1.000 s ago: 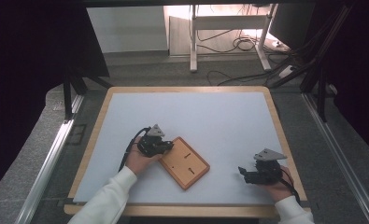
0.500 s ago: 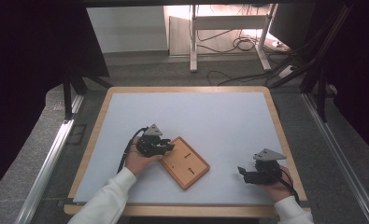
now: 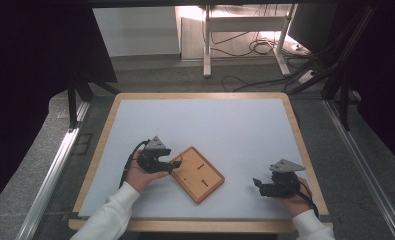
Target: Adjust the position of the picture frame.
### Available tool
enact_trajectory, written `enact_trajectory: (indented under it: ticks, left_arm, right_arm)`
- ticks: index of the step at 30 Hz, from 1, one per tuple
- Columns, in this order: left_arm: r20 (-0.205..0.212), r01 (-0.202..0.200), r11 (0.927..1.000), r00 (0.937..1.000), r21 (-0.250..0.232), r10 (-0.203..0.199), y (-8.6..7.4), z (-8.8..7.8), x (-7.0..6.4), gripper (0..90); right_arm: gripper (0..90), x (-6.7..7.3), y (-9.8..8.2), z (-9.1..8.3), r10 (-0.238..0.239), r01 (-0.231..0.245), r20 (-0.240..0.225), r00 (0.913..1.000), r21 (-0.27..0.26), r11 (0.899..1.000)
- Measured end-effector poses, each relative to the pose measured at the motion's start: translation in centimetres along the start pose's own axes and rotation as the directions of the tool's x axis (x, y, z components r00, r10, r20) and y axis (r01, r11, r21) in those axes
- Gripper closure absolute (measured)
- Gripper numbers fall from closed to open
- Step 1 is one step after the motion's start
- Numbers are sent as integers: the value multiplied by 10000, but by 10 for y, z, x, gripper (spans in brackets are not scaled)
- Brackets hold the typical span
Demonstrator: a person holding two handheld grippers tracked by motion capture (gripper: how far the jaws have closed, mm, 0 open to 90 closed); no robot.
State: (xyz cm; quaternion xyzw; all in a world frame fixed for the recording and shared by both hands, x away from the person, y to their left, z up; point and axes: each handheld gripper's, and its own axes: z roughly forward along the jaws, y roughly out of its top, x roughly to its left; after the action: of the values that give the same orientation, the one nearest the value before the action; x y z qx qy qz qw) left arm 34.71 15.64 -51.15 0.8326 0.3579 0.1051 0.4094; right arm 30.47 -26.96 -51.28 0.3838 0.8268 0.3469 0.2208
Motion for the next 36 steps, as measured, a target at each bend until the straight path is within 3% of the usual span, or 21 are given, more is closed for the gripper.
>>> enact_trajectory:
  ticks: [4, 7, 11, 18, 22, 26, 32, 36]
  left_arm:
    - [-2, 53, 10000, 10000, 1, -53, -1, -2, 1, 317]
    - [2, 54, 10000, 10000, -45, -54, -1, -3, 0, 315]
    - [-38, -86, 10000, 10000, -50, 86, -4, -6, -2, 312]
    - [-186, 42, 10000, 9998, -44, -43, -15, -10, 0, 309]
    - [-195, 25, 10000, 9998, -62, -26, -14, -10, 0, 312]
    - [-256, -59, 10000, 9997, -27, 59, -14, -8, -1, 311]
    - [-297, -100, 9999, 9995, 65, 102, -15, -6, -1, 306]
    - [-296, -174, 9998, 9994, -11, 174, -15, -8, -1, 313]
  right_arm:
    - [274, 4, 5, 0, -84, 82, -203, 9998, -123, 9999]
    - [359, 7, 14, 1, 70, -80, -213, 9997, -501, 9987]
    - [422, 10, 23, 8, 82, -98, -584, 9983, -257, 9996]
    - [655, 20, 42, 15, -224, 208, -880, 9959, -187, 9996]
    - [736, 23, 51, 20, -441, 423, -1013, 9939, -194, 9989]
    - [879, 28, 61, 33, -587, 570, -1438, 9879, -161, 9982]
    - [900, 35, 67, 46, -622, 637, -1675, 9839, 37, 9980]
    - [900, 44, 67, 49, -892, 934, -1816, 9793, 148, 9955]
